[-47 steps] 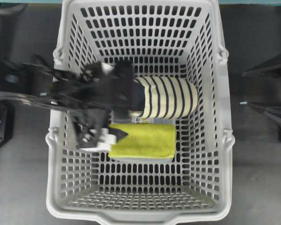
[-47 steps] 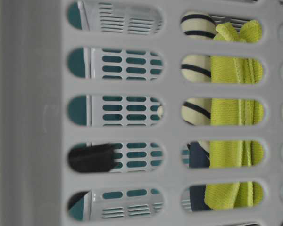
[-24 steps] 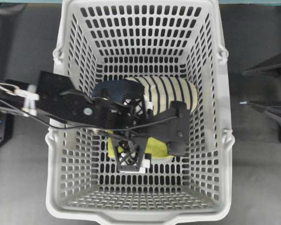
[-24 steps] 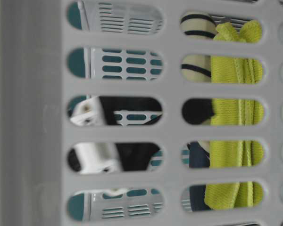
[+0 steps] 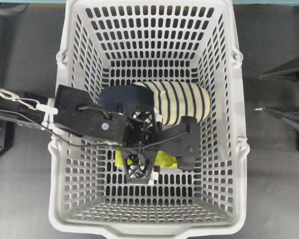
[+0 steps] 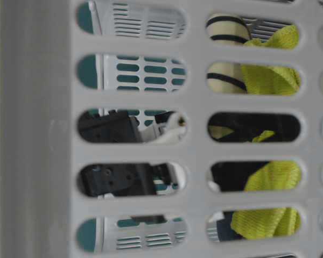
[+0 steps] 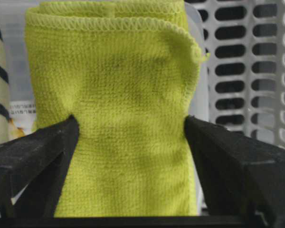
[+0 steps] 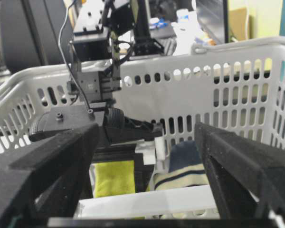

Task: Pick up the yellow cloth from the shopping basket with the left arm.

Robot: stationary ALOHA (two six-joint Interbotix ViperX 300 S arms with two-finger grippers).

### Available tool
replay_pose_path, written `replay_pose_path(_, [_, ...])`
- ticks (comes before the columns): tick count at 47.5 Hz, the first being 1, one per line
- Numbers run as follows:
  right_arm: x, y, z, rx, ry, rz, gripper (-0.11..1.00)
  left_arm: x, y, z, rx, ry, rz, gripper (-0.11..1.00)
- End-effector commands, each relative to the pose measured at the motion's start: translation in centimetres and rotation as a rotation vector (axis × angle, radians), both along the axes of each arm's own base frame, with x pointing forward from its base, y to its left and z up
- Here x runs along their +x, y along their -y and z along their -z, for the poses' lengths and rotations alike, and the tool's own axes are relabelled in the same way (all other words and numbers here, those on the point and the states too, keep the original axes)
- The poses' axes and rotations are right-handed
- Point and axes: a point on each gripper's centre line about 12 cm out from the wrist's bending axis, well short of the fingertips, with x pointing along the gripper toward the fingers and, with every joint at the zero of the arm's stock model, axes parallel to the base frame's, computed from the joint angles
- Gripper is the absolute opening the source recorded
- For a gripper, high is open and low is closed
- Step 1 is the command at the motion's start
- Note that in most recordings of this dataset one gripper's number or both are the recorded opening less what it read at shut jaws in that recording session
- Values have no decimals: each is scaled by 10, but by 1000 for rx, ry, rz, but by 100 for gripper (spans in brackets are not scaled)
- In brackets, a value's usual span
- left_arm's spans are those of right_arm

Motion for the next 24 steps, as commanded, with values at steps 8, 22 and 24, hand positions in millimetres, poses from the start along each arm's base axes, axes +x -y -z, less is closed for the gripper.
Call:
replay_pose_path(8, [0, 0, -5, 0, 15, 2, 77, -1, 1, -2, 8, 9, 16, 79])
replay_pose_path(22, [-3, 2, -6, -2, 24, 13, 77, -1, 2, -13, 8, 28, 23, 17])
replay_pose_path(24, [-3, 3, -5, -2, 24, 14, 77, -1, 2, -20, 7, 42, 22, 17])
